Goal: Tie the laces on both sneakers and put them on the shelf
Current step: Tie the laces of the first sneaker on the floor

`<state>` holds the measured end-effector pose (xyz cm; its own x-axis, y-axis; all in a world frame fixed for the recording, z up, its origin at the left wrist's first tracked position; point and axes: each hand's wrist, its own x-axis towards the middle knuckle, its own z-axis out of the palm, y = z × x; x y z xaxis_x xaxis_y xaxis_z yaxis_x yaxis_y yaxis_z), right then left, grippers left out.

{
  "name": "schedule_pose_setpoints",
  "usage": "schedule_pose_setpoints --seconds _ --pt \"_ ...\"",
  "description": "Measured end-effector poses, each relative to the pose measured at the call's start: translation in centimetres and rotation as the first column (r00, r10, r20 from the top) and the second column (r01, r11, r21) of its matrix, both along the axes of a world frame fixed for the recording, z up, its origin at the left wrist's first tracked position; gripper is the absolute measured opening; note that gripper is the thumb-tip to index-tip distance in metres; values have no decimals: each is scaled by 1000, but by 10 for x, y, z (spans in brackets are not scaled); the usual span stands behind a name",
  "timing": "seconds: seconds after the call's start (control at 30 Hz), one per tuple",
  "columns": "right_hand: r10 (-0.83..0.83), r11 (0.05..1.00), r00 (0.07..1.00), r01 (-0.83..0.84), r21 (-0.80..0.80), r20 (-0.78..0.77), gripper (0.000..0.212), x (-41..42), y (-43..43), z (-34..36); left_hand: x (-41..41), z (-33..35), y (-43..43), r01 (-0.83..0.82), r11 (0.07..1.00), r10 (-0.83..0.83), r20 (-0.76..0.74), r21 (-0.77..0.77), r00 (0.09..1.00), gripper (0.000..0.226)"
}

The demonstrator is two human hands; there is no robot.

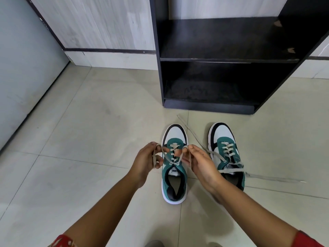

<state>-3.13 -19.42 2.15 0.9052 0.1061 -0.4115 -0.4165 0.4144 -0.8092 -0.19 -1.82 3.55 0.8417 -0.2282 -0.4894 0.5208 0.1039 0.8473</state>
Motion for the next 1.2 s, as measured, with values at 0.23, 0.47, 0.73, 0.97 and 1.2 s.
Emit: schedule_pose_setpoints --seconds 0.23,0.47,0.73,0.97,1.2 --pt "52 998 998 -53 -16 -28 23 3 10 -6 1 1 -9 88 984 -113 157 154 981 25" --pt "26 999 1000 -25 -29 5 23 10 11 -16 4 -2 -12 178 983 -180 44 54 983 22" --pt "95 989 975 -69 -134 200 13 10 9 -21 19 -2 -11 162 978 -163 -5 129 987 6" --pt "60 998 996 -62 -32 -62 15 19 10 -9 13 -5 -14 84 827 -361 410 556 838 10" --pt "227 971 924 -239 -1 -308 25 34 2 -2 18 -13 0 -188 424 -900 435 886 20 41"
